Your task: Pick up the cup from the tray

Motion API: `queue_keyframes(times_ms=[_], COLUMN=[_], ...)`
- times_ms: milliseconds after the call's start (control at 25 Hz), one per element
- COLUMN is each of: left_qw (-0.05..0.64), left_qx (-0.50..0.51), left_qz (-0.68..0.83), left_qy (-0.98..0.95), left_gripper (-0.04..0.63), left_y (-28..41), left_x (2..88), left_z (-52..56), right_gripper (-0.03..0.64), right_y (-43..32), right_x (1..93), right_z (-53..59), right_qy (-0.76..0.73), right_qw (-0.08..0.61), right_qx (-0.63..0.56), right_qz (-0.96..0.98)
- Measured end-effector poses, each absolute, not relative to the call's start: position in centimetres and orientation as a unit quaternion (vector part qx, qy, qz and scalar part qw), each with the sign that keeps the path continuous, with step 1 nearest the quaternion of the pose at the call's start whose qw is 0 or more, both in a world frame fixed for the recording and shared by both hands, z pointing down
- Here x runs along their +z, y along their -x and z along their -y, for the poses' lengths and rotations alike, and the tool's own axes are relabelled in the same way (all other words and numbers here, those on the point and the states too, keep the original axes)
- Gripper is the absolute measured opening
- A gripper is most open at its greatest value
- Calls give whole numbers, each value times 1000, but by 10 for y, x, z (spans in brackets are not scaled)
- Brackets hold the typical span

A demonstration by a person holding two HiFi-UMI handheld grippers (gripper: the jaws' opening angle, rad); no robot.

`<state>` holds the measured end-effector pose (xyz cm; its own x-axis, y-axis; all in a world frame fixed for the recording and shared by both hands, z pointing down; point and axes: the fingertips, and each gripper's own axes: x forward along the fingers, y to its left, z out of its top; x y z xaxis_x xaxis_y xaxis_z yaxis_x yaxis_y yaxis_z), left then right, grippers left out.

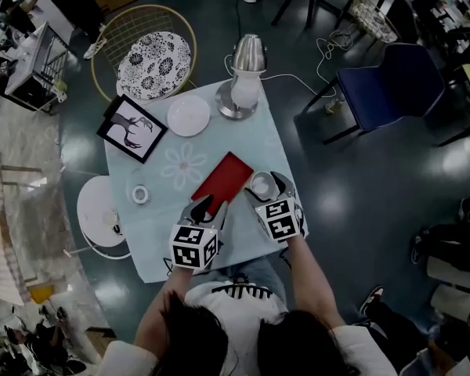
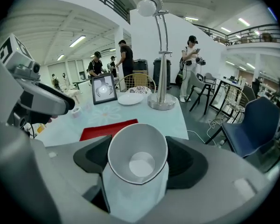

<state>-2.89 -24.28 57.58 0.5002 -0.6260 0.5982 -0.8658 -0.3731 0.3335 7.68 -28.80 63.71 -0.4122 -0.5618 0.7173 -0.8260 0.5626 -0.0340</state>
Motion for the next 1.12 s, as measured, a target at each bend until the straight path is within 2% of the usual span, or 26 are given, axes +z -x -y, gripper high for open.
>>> queue_keyframes(times_ms=[720,1120], left_qw=[303,313], left_qx=[190,198], left_qz=[462,454], left_qy=[-811,-811], left_gripper=[245,245], left_y=[11,6], left_x=[565,569], left_z=[243,232], right_gripper=[382,460], right_y=[-108,-109], right_x=[657,647], right_z=[265,267], right_qy=[-440,-445], right_qw=[344,317], right_qx=[213,234], right_qz=[802,804])
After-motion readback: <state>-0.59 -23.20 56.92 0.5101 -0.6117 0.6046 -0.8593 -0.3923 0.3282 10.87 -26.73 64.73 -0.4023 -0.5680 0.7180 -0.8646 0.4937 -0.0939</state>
